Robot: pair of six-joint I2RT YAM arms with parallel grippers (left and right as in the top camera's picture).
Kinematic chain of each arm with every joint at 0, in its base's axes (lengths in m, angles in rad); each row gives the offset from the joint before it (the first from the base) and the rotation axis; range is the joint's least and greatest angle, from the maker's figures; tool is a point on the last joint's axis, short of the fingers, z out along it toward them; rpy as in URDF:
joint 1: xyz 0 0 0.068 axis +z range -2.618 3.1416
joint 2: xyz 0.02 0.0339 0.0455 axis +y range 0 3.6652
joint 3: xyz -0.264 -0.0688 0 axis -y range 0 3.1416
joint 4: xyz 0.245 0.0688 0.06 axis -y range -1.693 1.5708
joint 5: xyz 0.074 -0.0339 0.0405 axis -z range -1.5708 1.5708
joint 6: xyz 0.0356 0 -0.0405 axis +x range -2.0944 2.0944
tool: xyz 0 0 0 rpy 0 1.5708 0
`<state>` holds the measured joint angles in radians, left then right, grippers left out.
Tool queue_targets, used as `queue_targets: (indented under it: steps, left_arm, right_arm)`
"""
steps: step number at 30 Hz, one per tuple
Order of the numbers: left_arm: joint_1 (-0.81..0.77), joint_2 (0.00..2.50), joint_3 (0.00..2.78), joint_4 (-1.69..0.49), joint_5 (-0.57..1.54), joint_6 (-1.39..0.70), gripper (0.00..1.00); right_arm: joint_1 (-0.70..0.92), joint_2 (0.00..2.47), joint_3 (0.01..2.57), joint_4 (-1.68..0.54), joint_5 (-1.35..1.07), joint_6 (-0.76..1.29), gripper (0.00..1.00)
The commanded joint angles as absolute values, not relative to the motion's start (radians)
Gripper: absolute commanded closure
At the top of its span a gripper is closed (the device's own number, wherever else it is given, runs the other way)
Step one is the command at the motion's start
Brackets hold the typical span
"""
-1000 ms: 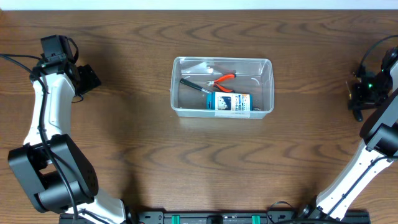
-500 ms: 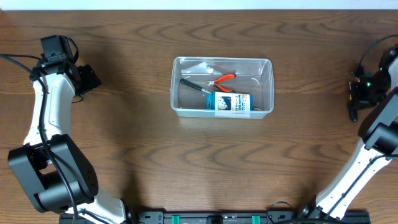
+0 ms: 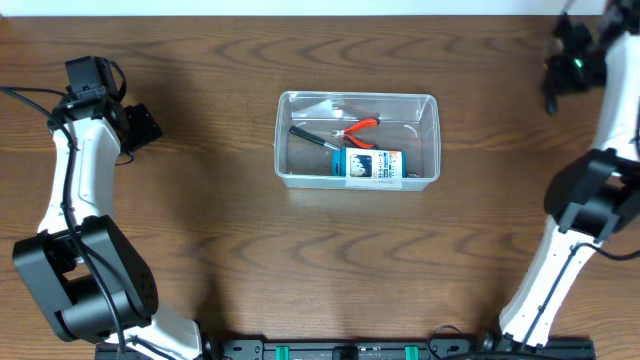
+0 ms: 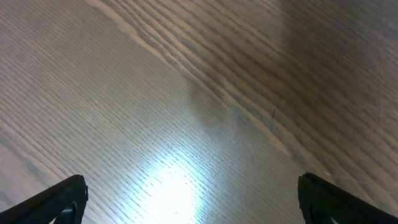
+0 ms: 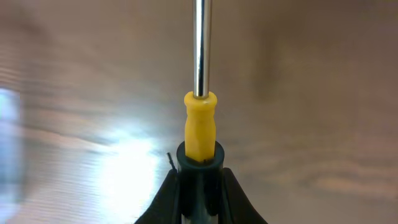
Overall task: Pack container
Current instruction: 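Carry the screwdriver with the right gripper into the container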
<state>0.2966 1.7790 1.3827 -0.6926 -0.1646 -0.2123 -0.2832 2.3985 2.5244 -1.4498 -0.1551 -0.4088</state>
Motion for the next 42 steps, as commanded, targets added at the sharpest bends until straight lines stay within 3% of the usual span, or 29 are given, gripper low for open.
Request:
queue_targets:
  steps: [1,14,20,36,42]
  left_arm:
    - [0.299,1.788,1.405,-0.696,-0.176,-0.214,0.02]
    - [0.299,1.788,1.405,-0.696,-0.176,-0.214,0.02]
    - [0.299,1.788,1.405,-0.696,-0.176,-0.214,0.02]
    - [0.299,1.788,1.405,-0.696,-0.176,-0.214,0.02]
    - [0.299,1.788,1.405,-0.696,-0.176,-0.214,0.02]
  right_arm:
    - [-0.166,2.318,2.621,-1.474,-0.276,-0.445,0.99]
    - [0.314,2.272,2.615,-1.564,-0.295,-0.775,0.97]
    - [0.439,2.278,2.541,-1.55,-0.247,-0.81,0.95]
    - [0.443,2.278,2.038,-1.339,-0.206,-0.816,0.99]
    - [0.423,2.278,1.967,-1.308,-0.206,-0.805,0.94]
